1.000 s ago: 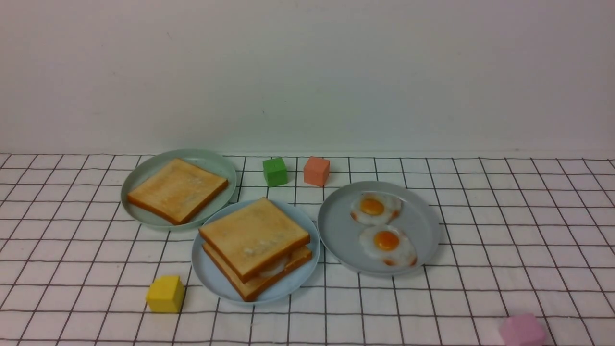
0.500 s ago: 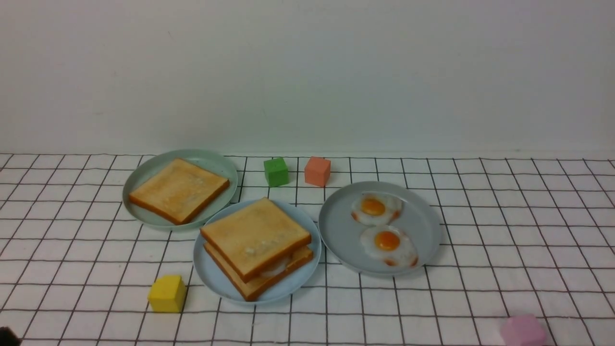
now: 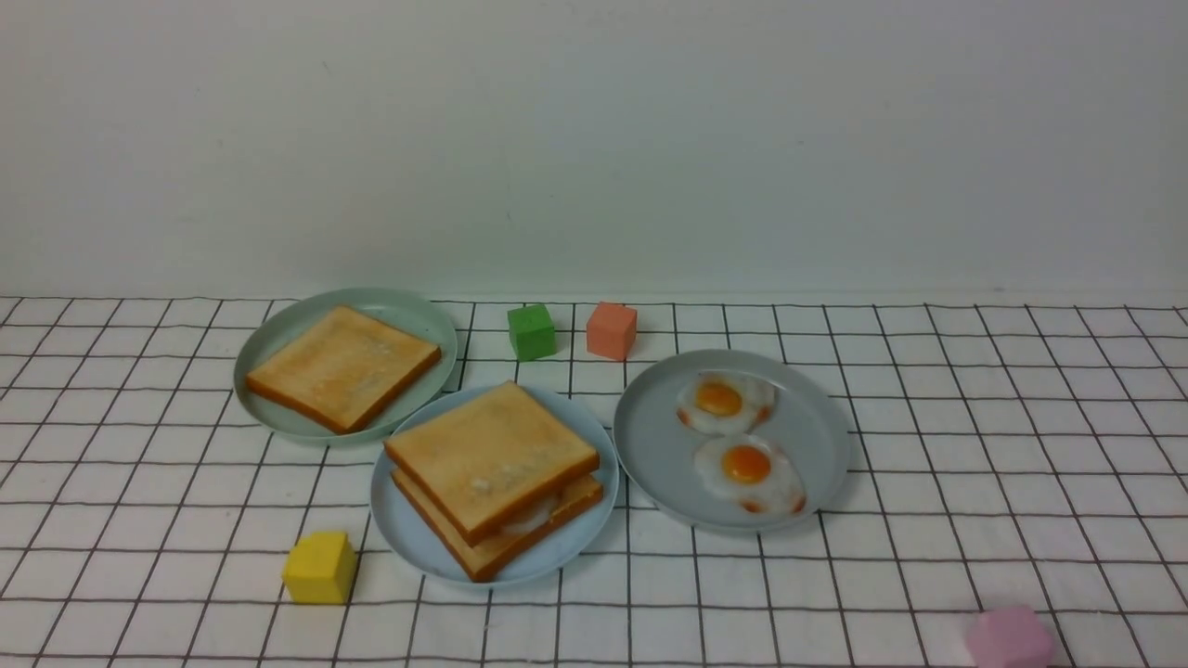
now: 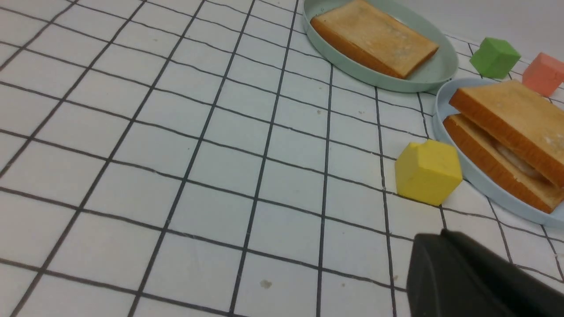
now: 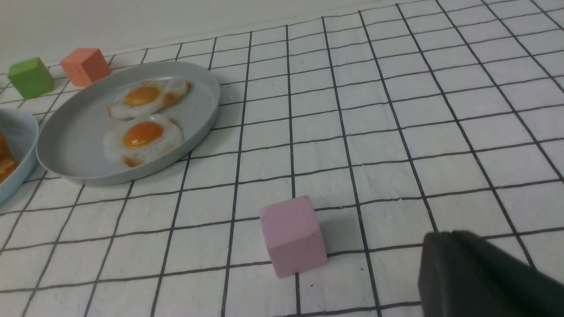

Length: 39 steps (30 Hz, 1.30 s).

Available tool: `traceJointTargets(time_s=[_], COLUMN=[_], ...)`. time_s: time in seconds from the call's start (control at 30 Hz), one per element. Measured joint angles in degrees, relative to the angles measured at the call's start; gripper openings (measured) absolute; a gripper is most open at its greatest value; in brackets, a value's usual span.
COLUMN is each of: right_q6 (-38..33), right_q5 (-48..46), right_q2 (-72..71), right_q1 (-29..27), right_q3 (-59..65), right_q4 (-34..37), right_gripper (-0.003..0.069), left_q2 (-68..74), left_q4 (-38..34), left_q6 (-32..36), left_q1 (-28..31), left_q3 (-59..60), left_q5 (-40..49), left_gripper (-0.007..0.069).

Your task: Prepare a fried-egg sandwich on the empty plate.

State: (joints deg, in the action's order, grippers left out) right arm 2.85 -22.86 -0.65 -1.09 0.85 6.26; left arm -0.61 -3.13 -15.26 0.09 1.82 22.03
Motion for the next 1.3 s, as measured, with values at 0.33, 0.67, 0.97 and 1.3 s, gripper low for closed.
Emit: traceJointTargets(time_s=[0.33,0.67,0.97,1.3], right_q6=[0.0,0.0,0.0,0.0], right_q5=[0.0,0.0,0.0,0.0], right_q2=[0.0,0.0,0.0,0.0], right_q1=[0.0,0.0,0.0,0.0], right_q3=[0.0,0.0,0.0,0.0], right_q4=[0.0,0.0,0.0,0.0], right_gripper=[0.0022,0.0024,0.0028,0.004], left_q2=[0.0,0.0,0.0,0.0], left_q4=[0.0,0.0,0.0,0.0], left_q6=[-0.02,-0.11,-0.16,-0.15], left_q1=[0.0,0.0,0.0,0.0], left_q3=[0.0,0.0,0.0,0.0], left_q5=[0.0,0.0,0.0,-0.05], left_gripper=[-0.0013,-0.0013,-0.0005,-0.0001])
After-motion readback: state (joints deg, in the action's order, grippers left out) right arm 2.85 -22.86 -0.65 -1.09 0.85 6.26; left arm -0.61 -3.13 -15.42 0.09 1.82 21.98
